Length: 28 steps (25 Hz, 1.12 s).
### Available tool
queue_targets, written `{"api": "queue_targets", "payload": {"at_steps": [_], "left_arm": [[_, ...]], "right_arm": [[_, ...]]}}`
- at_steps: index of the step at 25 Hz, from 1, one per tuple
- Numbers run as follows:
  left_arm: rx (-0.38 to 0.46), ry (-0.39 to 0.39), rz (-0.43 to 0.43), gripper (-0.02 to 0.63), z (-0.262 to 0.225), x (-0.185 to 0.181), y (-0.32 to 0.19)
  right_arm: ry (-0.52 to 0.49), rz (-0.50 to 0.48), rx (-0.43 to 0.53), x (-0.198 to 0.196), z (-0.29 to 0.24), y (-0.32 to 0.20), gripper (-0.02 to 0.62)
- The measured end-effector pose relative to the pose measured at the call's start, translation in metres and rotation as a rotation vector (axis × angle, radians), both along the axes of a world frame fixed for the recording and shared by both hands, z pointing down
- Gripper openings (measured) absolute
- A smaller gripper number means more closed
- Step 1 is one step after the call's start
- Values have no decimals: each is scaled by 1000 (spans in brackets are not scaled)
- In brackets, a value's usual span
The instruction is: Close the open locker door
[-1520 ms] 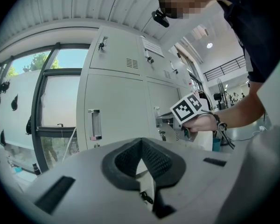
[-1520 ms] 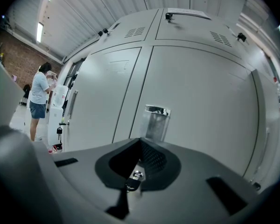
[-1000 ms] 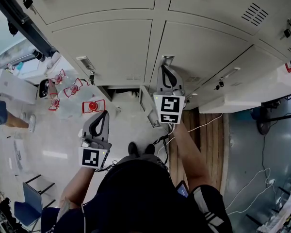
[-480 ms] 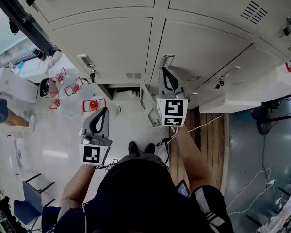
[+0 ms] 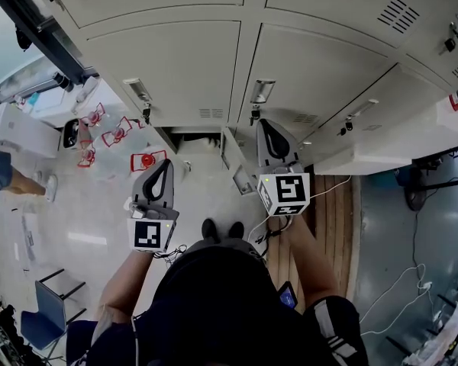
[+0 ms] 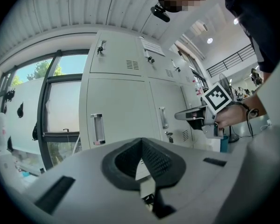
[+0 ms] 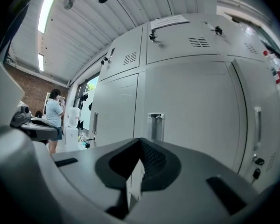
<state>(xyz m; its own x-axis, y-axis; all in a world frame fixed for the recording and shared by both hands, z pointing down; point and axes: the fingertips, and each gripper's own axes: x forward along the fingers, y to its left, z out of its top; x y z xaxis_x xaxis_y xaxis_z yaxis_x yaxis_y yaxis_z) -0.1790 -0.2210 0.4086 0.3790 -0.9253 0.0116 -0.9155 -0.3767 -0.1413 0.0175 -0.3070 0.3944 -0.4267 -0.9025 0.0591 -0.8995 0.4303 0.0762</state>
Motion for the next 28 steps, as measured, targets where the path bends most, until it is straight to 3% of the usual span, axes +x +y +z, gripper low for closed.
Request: {"api": "queue_targets", "payload": {"at_steps": [8, 28], "left_arm": [[23, -11, -24, 3, -7, 5, 2], [-3, -13, -20, 3, -3, 19, 12]], "right_arm": [[-7, -19, -6, 16, 0, 41, 2], [12, 85, -47, 61, 33, 103, 2]]}}
